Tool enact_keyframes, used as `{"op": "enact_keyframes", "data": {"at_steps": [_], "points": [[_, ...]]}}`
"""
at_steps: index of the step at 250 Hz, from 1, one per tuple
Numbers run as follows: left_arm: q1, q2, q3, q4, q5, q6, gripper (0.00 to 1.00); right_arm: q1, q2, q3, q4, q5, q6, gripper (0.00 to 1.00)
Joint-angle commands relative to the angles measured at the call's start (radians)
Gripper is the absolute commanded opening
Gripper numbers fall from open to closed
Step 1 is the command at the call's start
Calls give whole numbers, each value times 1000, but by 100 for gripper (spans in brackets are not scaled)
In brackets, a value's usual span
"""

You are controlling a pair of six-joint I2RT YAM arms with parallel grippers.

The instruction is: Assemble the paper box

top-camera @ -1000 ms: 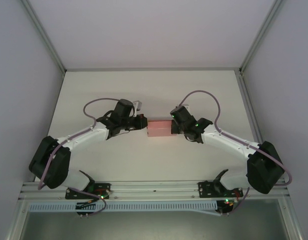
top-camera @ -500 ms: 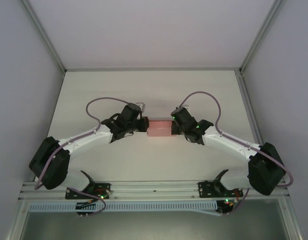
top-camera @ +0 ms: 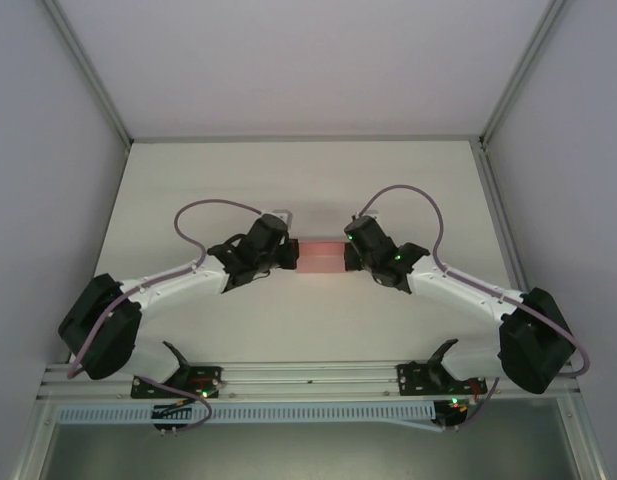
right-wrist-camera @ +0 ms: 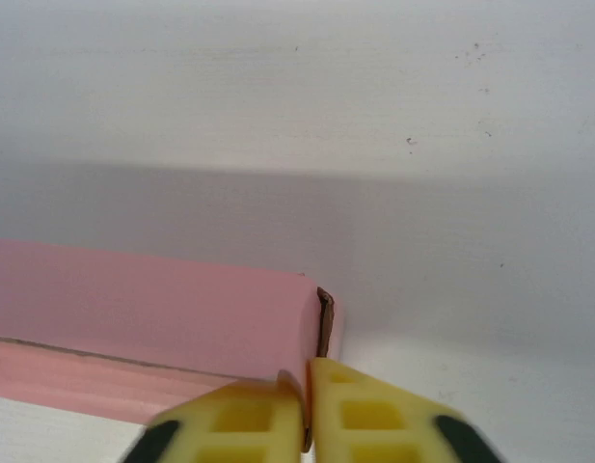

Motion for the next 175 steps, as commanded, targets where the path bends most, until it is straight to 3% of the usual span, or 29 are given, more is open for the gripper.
{"op": "enact_keyframes", "data": {"at_steps": [1, 35, 52, 81, 107, 144, 175], "points": [[-19, 62, -36, -299, -11, 14, 0, 5, -9, 9, -55, -44, -28, 35], [-30, 58, 17, -314, -34, 35, 0, 2, -61, 87, -70, -28, -29, 52], [-37, 65, 41, -319, -48, 48, 0, 0, -87, 111, -63, -20, -22, 69], [-54, 87, 80, -349, -89, 59, 0, -16, -116, 111, -9, -18, 15, 79], [-62, 97, 103, -355, -101, 65, 0, -44, -107, 115, 4, -23, 62, 78], [-71, 94, 117, -365, -111, 71, 0, -80, -82, 107, -92, -15, 141, 64], [-76, 81, 110, -347, -111, 76, 0, -102, -72, 31, -38, -84, 176, 60]]}}
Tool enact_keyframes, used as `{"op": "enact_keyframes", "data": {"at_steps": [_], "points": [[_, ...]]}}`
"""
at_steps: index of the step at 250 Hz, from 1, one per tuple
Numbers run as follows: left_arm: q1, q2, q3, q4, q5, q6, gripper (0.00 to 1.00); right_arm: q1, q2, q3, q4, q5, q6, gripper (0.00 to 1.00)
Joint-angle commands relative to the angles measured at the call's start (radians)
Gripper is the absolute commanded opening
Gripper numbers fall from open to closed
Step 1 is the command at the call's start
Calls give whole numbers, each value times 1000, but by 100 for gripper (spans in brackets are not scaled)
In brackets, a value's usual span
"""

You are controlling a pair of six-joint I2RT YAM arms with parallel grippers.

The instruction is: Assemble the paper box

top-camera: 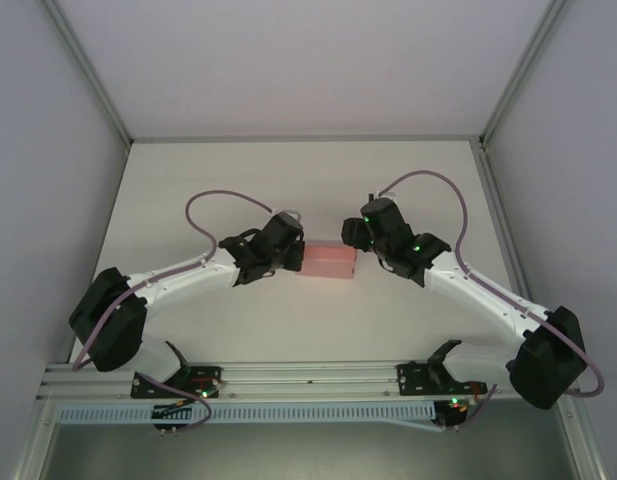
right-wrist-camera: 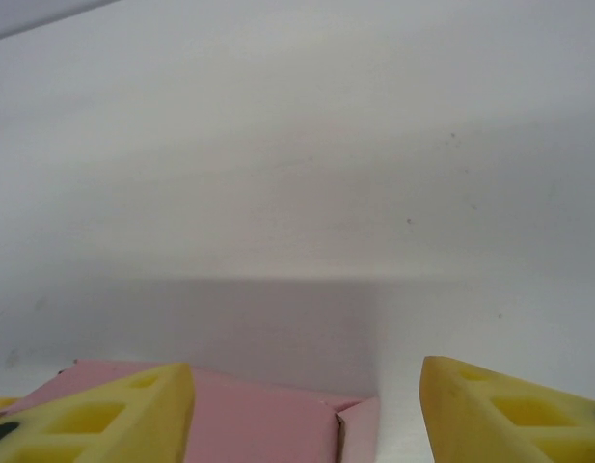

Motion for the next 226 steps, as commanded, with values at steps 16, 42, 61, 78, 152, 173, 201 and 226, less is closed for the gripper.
{"op": "enact_keyframes", "data": {"at_steps": [16, 42, 61, 78, 152, 173, 201, 226], "points": [[-17, 24, -22, -141, 8, 31, 0, -22, 25, -99, 36, -94, 94, 55], [-18, 25, -18, -140, 6, 31, 0, -23, 38, -148, 37, -132, 132, 50], [-20, 23, -19, -137, 8, 31, 0, -21, 35, -211, 68, -161, 161, 46], [-22, 22, -21, -130, 13, 35, 0, -21, 30, -283, 118, -170, 197, 39], [-57, -16, 28, -141, 49, 96, 27, 2, -1, -436, 211, -172, 290, 20], [-64, -31, 57, -175, 48, 104, 39, 15, -10, -436, 167, -135, 300, 18], [-64, -66, 82, -214, 56, 91, 45, 25, -26, -442, 159, -116, 305, 16], [-62, -98, 110, -247, 52, 71, 65, 25, -30, -442, 156, -115, 311, 16]]}}
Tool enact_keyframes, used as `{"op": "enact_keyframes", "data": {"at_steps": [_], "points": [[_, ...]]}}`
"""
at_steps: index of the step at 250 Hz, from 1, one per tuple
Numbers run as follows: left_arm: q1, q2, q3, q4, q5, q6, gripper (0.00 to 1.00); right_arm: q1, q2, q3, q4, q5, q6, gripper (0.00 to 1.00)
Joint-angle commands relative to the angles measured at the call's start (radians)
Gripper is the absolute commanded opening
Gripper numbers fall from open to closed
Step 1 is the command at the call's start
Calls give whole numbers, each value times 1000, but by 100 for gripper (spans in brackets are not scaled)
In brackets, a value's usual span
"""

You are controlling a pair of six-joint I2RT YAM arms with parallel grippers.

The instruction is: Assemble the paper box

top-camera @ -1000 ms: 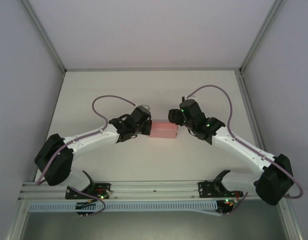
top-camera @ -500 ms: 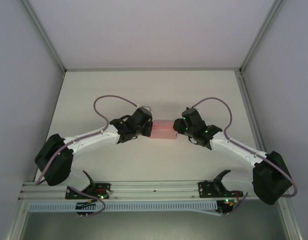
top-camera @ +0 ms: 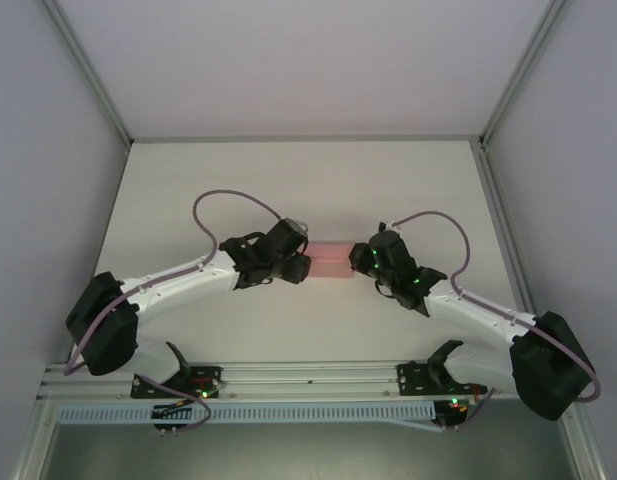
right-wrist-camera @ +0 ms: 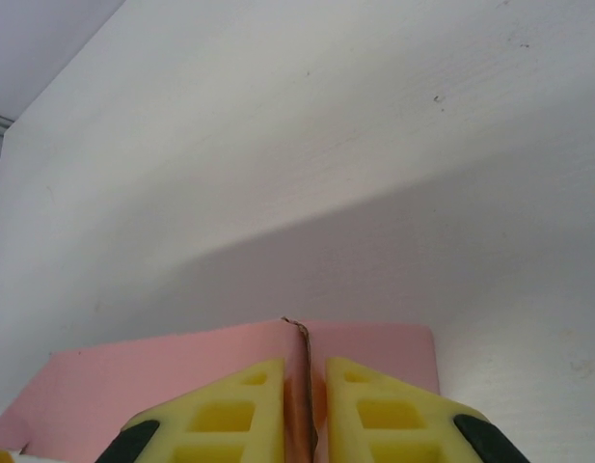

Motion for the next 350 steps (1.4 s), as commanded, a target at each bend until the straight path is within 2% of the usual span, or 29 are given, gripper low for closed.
{"op": "enact_keyframes", "data": {"at_steps": [1, 31, 57, 92, 119, 143, 168, 201, 264, 288, 350], "points": [[-5, -63, 59, -69, 21, -16, 66, 15, 37, -66, -239, -5, 23, 16], [21, -96, 55, -49, 28, -40, 99, 20, 49, -59, -231, -11, 19, 16], [109, -105, 27, 7, 103, -76, 100, 22, 59, -43, -236, -11, 5, 16], [249, -86, -58, 173, 327, -101, 100, 22, 73, -22, -245, -12, -18, 16], [305, -51, -96, 245, 421, -115, 99, 23, 80, -14, -250, -14, -21, 16], [318, -23, -125, 269, 457, -105, 92, 23, 80, -15, -254, -8, -20, 16], [318, -12, -182, 316, 496, -103, 77, 23, 77, -18, -266, 7, -13, 16], [321, -14, -282, 404, 514, -126, 65, 23, 77, -22, -272, 11, -12, 16], [331, 19, -392, 509, 532, -145, 23, 21, 105, -52, -201, -16, -40, 15], [342, 23, -425, 526, 532, -154, 0, 7, 120, -77, -152, -39, -57, 12], [346, 38, -499, 623, 561, -143, 0, -19, 93, -223, 119, -112, -164, 0]]}}
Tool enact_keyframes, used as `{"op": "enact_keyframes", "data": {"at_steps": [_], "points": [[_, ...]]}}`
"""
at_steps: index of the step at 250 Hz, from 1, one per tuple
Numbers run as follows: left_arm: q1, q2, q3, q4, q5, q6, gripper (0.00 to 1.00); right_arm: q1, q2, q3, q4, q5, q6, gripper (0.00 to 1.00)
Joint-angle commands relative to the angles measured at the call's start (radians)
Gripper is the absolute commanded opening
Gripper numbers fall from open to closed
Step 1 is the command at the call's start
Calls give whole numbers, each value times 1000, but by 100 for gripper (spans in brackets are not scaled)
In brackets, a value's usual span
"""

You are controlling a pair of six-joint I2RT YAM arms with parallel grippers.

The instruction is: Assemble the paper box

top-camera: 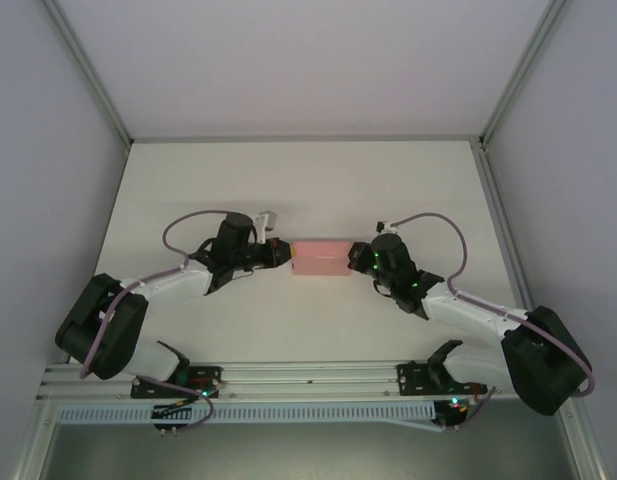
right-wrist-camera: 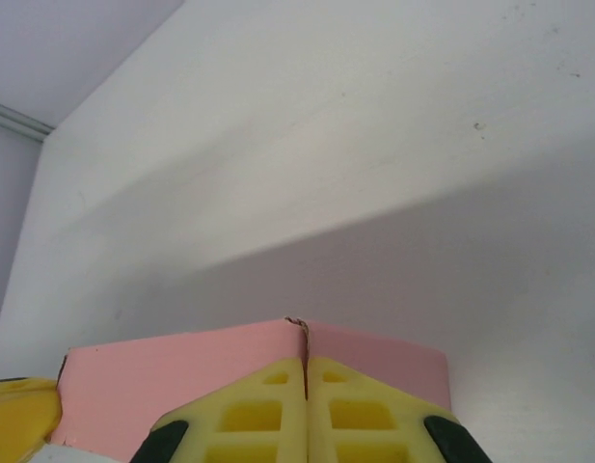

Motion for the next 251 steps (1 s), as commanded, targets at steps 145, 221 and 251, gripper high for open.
{"op": "enact_keyframes", "data": {"at_steps": [145, 221, 251], "points": [[-2, 47, -141, 20, 19, 111, 0, -29, 23, -264, 150, -207, -283, 0], [-10, 19, 63, -151, 24, 150, 50, -31, -107, -112, -155, -97, -217, 23], [-9, 15, 163, -216, -8, 181, 66, -31, -138, -18, -230, -75, -208, 46]]}}
